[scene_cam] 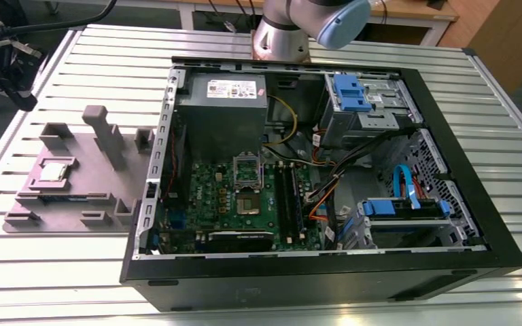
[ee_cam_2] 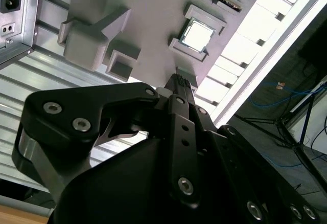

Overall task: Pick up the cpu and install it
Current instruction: 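Reach for the cpu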

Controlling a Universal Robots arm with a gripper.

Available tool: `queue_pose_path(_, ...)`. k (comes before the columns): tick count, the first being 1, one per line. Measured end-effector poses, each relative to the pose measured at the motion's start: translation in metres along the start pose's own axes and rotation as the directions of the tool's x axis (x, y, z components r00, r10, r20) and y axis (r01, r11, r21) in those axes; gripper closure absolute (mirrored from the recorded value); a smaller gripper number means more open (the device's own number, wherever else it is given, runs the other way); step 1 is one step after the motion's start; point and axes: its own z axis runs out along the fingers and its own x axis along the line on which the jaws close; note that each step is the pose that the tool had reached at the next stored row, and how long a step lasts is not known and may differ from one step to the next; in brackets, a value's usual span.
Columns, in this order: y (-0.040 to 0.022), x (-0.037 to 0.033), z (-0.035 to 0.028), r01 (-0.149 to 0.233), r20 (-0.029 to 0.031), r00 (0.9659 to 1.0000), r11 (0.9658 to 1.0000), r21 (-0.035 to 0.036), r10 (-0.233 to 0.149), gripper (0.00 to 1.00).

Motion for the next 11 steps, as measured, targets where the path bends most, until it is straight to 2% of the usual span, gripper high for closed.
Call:
queue_pose_path(6,-0.0099,0.0007,0.0019,0.0,0.0002,1.0,1.0,-0.0001,0.0,0.89)
queue_pose_path(11,-0.0105,0.0007,0.0021,0.0,0.0,1.0,1.0,0.0,0.0,0.89)
